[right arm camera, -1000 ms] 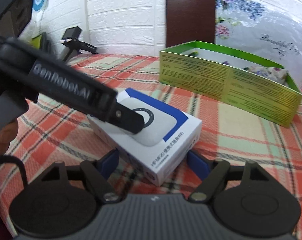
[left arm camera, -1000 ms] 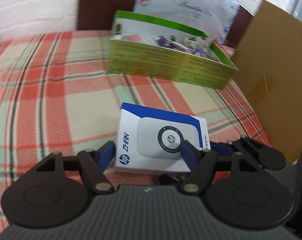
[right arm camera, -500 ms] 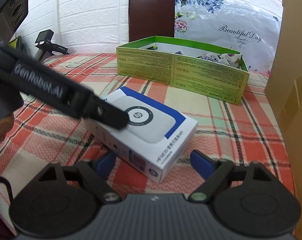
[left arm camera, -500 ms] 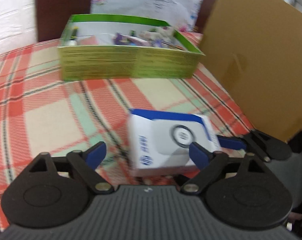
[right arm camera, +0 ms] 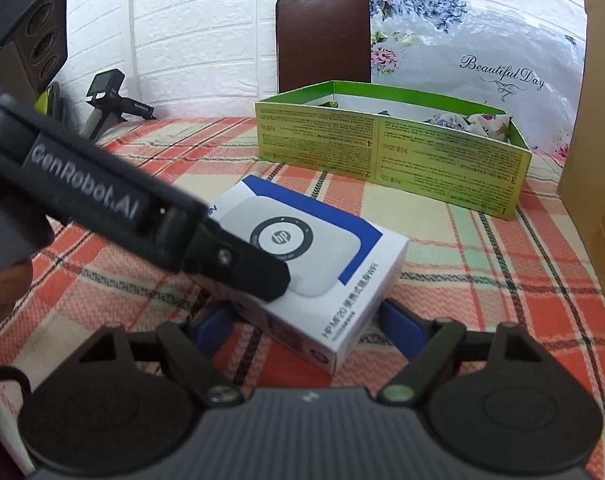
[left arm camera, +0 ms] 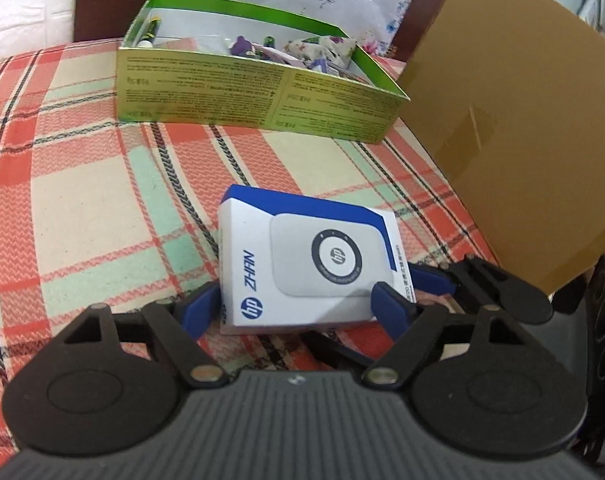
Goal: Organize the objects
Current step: 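Lift the HP ZHAN box with the left gripper toward the green box, then lower the HP ZHAN box into the green box and open the left gripper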
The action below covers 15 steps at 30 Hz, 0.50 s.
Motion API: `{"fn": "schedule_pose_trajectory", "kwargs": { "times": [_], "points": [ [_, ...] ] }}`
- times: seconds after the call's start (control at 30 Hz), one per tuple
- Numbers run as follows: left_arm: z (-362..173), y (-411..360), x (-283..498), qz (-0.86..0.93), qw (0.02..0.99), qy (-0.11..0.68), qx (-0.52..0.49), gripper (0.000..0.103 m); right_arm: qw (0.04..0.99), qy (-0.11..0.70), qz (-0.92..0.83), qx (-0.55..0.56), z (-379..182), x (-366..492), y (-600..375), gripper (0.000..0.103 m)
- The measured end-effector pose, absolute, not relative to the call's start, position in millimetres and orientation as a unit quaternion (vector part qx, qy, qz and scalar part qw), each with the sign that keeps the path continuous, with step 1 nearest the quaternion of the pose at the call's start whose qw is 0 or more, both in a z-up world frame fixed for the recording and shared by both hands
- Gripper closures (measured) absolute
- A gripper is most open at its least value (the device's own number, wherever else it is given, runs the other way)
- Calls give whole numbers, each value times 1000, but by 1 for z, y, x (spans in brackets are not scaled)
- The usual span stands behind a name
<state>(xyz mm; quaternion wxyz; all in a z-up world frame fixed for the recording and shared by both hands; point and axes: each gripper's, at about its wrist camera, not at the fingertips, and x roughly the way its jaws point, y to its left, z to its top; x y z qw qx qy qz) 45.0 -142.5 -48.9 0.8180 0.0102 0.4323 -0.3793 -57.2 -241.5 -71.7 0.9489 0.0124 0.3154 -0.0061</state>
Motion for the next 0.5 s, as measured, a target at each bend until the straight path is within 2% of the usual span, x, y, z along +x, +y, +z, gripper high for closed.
{"fn": "schedule_pose_trajectory", "kwargs": {
  "times": [0.27,0.5],
  "points": [
    [-20,-139,35,-369,846,384,37,22,961,277,-2,9,-56,-58,-236,22],
    [28,-150,63,-367,868,334,35,22,976,217,-6,-13,-19,-26,-248,22]
  ]
}}
